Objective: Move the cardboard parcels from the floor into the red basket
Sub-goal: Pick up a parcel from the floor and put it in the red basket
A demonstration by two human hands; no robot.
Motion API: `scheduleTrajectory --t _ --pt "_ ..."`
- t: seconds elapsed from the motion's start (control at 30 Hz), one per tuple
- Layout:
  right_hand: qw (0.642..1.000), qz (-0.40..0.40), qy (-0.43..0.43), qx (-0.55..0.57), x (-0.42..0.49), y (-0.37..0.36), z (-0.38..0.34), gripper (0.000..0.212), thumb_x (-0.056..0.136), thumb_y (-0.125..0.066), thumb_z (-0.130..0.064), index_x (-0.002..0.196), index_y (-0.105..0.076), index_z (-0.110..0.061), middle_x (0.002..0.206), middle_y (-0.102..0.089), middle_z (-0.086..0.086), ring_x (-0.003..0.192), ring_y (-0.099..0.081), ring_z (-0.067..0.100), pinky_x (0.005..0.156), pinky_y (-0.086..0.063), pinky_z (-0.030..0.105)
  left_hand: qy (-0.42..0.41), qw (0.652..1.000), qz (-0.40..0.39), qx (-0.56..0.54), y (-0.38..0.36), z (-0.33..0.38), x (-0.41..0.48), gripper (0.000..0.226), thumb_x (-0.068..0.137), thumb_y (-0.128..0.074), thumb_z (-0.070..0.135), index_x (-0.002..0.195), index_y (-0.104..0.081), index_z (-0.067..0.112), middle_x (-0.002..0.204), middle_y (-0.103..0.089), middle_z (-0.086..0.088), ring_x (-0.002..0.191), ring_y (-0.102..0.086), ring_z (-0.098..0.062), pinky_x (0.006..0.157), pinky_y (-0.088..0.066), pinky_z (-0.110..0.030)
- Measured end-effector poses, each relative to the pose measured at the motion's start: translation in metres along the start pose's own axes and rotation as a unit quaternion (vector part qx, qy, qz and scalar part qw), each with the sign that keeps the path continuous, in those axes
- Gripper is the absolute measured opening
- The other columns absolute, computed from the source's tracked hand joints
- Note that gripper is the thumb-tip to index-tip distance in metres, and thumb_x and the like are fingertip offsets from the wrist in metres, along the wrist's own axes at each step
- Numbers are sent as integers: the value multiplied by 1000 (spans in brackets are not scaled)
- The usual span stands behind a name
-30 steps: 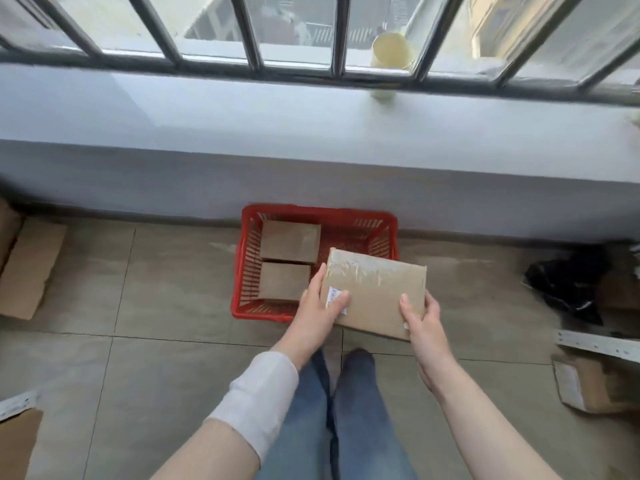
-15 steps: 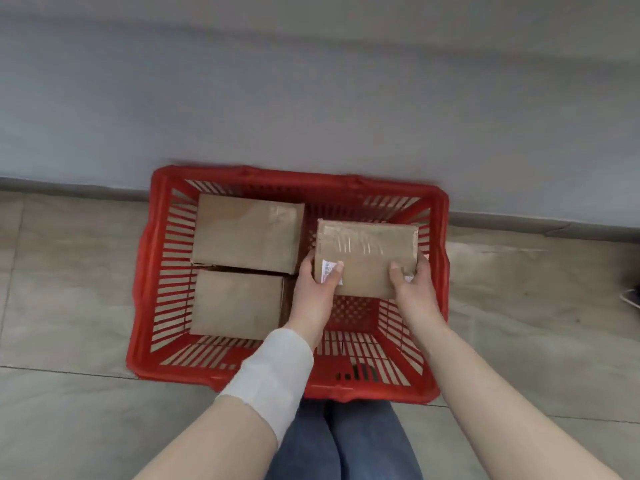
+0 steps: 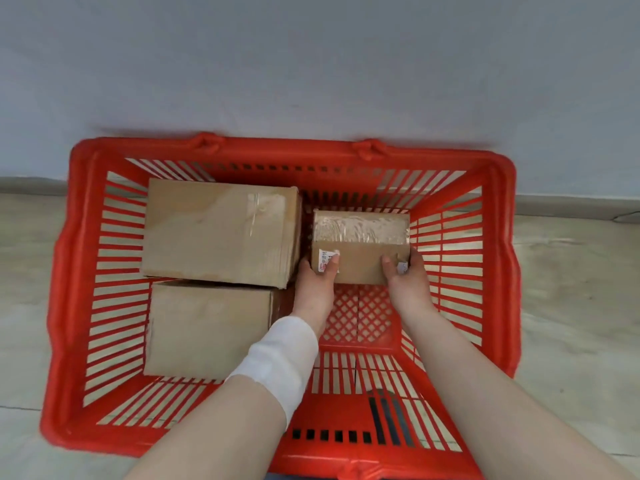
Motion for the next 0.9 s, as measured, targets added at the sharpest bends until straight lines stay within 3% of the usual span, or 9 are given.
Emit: scheduleTrajectory --t 0.3,0.43,0.53,0.63,0.73,0.8,0.9 --pt "999 40 25 23 12 -13 14 54 91 -53 -26 140 -33 -18 144 -43 4 133 -40 22 112 -34 42 12 1000 3 -10 -6 -9 20 57 90 -53 42 140 -38 19 138 -53 -3 128 -49 -23 110 -38 -46" --pt "997 57 34 26 12 -17 16 57 91 -51 -26 143 -29 -16 146 -40 5 136 -37 21 114 -31 42 101 992 17 -77 -9 -23 19 83 67 -63 64 131 -47 13 127 -60 -6 118 -56 -26 105 -43 -45" --pt "998 60 17 21 13 -16 15 56 91 -52 -26 141 -31 -14 145 -41 6 135 -39 23 113 -31 37 173 975 21 -136 -10 -27 13 66 79 -65 51 126 -48 7 115 -60 -9 107 -59 -27 102 -47 -42" --pt "997 70 -31 13 4 -6 6 61 91 -51 -33 143 -28 -11 147 -39 10 136 -37 29 113 -32 43 198 968 -11 -152 -10 -12 -5 59 82 -63 47 122 -47 6 100 -58 -7 94 -59 -24 97 -50 -41" --pt "996 71 -49 29 -33 13 -18 67 90 -51 -37 143 -27 -5 150 -35 13 138 -33 29 114 -29 40 227 960 -50 -153 -8 10 -48 68 85 -58 49 135 -43 5 110 -58 -9 78 -56 -22 75 -52 -38" --pt "995 70 -51 44 -75 35 -42 69 89 -53 -39 143 -29 -4 148 -38 15 137 -35 29 113 -30 39 223 961 -52 -157 3 33 -92 60 90 -55 41 135 -44 3 94 -57 -7 70 -52 -18 66 -46 -32" --pt "993 42 -72 89 -149 70 -83 64 88 -56 -39 139 -37 -6 141 -47 11 130 -45 26 109 -36 41 204 969 -40 -134 29 82 -177 37 92 -57 28 121 -53 5 82 -56 -4 73 -55 -15 67 -48 -27"
Point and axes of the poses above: each hand's wrist, its own x-axis towards the middle knuckle, its own y-axis out of the back of the hand, z = x × y, the point moved 5 cm from there along x, towards the middle knuckle
